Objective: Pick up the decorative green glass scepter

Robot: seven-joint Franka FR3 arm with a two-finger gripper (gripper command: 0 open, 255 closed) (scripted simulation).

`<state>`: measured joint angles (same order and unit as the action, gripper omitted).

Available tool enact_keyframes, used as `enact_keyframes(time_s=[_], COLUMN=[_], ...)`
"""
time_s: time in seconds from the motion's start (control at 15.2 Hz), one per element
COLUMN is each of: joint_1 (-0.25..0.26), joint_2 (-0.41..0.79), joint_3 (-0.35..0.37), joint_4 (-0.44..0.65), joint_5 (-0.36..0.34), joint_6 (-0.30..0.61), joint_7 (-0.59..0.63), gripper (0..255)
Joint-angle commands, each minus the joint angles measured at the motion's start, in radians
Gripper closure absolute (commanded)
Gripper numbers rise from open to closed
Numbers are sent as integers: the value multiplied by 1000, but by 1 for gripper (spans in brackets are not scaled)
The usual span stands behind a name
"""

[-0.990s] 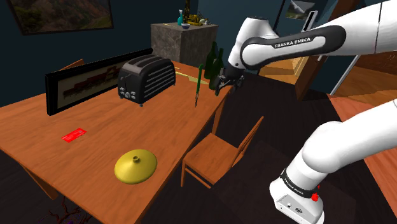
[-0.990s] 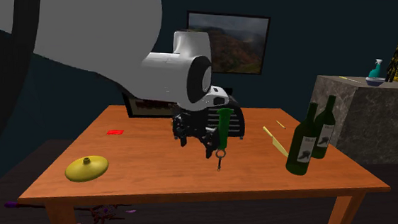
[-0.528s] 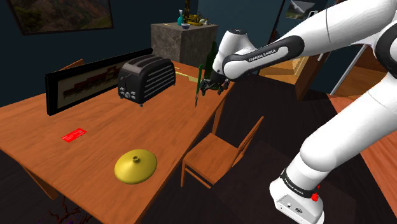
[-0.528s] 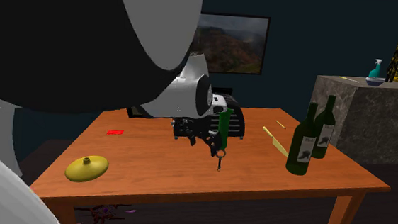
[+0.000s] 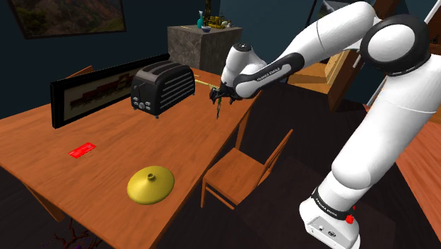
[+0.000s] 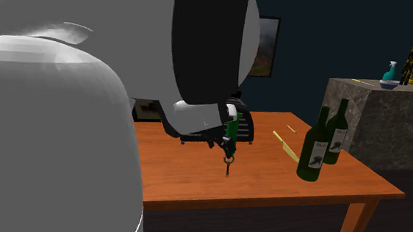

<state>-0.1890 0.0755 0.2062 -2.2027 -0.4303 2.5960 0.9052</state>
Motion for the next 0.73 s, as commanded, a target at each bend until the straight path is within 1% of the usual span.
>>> enact_keyframes(time_s=[0.0,0.07,0.53,0.66], joint_1=[7,12,27,29], joint_2=[79,94,155,160], joint_3=[-14,-21,-48,-51], joint_4=[73,88,73,72], joint_5=[-87,-103,-181,-188], joint_6=[13,15,82,88], joint_7=[91,107,182,189], gripper=[0,0,0,0])
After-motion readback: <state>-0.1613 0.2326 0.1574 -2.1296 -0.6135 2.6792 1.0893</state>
